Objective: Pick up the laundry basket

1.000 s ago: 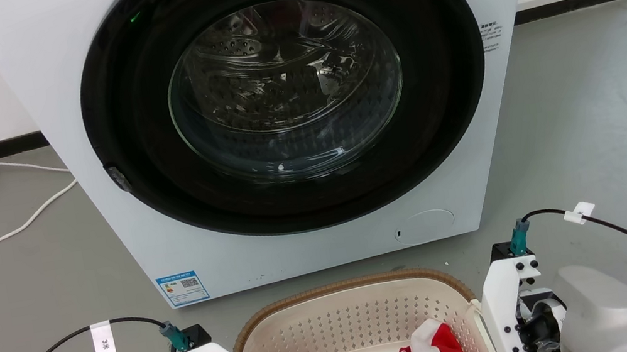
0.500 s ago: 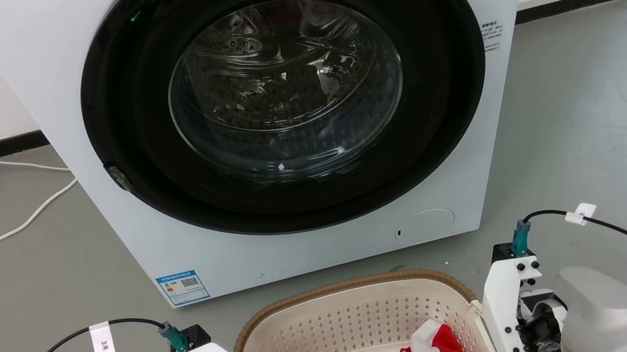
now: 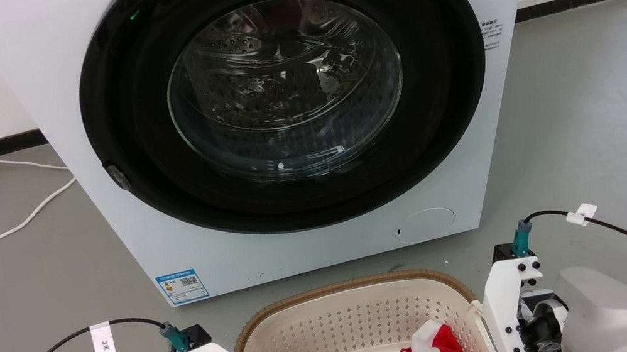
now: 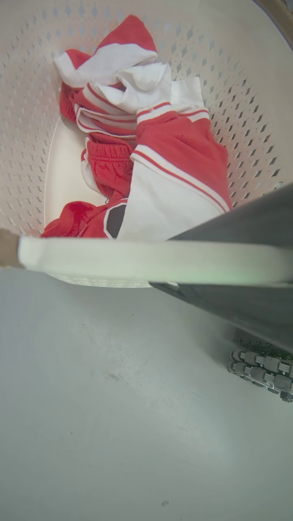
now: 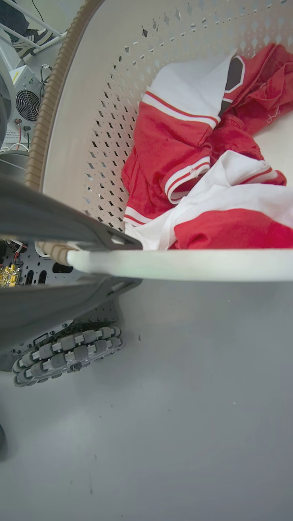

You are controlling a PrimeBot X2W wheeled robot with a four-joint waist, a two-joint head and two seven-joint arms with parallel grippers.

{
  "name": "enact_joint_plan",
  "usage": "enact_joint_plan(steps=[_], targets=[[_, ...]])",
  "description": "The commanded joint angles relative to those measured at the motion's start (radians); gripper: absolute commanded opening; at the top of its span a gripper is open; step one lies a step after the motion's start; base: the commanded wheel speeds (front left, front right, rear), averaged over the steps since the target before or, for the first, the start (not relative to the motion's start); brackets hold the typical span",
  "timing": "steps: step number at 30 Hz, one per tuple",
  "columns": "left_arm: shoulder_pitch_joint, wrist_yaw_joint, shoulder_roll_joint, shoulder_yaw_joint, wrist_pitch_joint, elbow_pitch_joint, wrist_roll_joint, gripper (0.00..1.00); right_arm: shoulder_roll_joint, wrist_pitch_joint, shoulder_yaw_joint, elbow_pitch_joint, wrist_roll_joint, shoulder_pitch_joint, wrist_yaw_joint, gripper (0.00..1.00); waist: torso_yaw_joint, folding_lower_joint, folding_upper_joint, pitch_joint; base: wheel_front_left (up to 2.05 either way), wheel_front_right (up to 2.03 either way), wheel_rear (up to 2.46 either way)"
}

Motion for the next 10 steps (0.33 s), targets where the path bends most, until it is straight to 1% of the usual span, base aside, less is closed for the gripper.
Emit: enact_joint_plan(steps=[1,10], targets=[[-0.012,-0.006,-0.027,0.000,-0.005,-0.014,-0.011,0.00,0.031,0.006,-0.003,-0.011,0.001,0.008,0.014,0.00,0.001,0.0000,0.0000,0.000,0.00,0.00,0.00],[-0.013,-0.006,-0.028,0.000,-0.016,-0.014,-0.011,0.00,0.031,0.006,-0.012,-0.011,-0.010,0.009,0.014,0.00,0.003,0.0000,0.0000,-0.001,0.00,0.00,0.00]])
